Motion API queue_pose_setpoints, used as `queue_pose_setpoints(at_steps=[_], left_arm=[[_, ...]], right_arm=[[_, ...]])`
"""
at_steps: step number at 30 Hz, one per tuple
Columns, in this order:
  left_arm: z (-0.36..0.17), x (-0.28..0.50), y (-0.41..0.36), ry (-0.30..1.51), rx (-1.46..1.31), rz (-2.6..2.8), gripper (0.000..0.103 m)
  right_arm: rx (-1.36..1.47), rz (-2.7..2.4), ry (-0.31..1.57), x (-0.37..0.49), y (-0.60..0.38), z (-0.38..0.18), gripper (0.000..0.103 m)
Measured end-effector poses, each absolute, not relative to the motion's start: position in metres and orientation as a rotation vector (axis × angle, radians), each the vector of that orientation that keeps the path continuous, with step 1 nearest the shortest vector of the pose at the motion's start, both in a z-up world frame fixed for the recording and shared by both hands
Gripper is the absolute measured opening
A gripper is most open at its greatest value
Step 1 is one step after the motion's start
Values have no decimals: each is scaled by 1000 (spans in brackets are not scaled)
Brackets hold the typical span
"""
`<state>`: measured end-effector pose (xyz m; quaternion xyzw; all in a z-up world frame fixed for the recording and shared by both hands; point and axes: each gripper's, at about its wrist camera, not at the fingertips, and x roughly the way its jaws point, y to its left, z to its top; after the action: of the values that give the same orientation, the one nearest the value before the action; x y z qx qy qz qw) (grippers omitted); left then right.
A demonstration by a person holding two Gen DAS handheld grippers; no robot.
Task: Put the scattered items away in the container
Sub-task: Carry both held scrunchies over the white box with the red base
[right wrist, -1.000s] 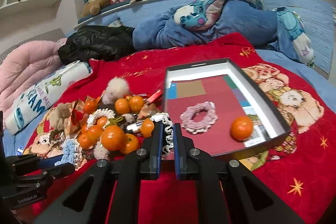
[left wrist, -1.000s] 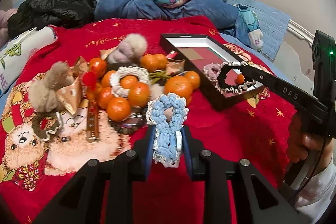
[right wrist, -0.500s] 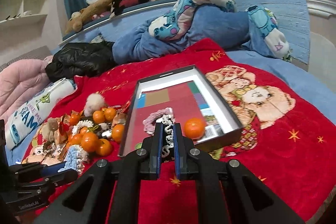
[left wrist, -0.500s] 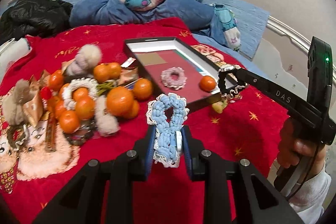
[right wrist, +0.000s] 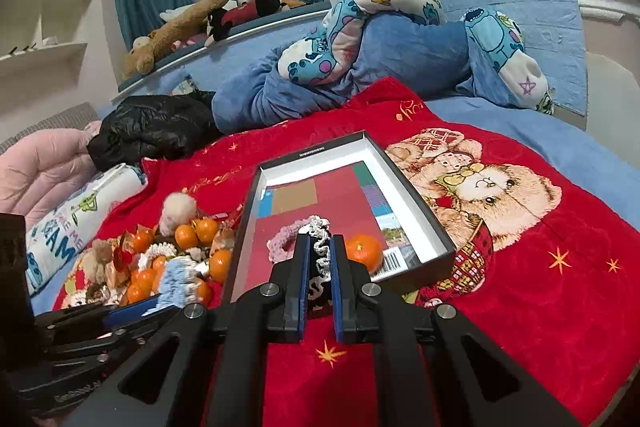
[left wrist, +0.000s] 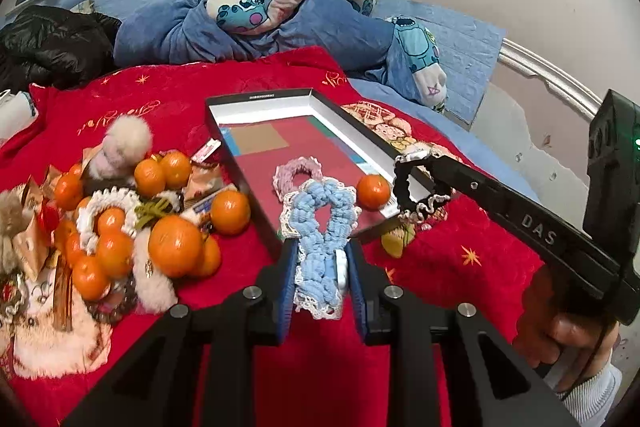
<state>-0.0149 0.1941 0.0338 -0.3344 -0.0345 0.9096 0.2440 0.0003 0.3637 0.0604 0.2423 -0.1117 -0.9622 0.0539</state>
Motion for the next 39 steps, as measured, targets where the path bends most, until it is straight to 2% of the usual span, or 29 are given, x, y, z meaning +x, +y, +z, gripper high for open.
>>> queue_pose_setpoints(at_steps=[11,19,24,39], left_arm=[[36,-76,218,-63,-950,2472,25],[34,-170,232,-93,-1063,2475,25],[12,-221,242,-143,-1154,2430,25],[-15,-239,247,-112,-1210,2457,25]], right_arm=[[707,-2890,-374,-47,368,82,10],[827,-2856,-346,-123,365,80,10],[954,-2838,-376,-162,371,61,10],[1003,-2835,-444,-189,375,43,11]])
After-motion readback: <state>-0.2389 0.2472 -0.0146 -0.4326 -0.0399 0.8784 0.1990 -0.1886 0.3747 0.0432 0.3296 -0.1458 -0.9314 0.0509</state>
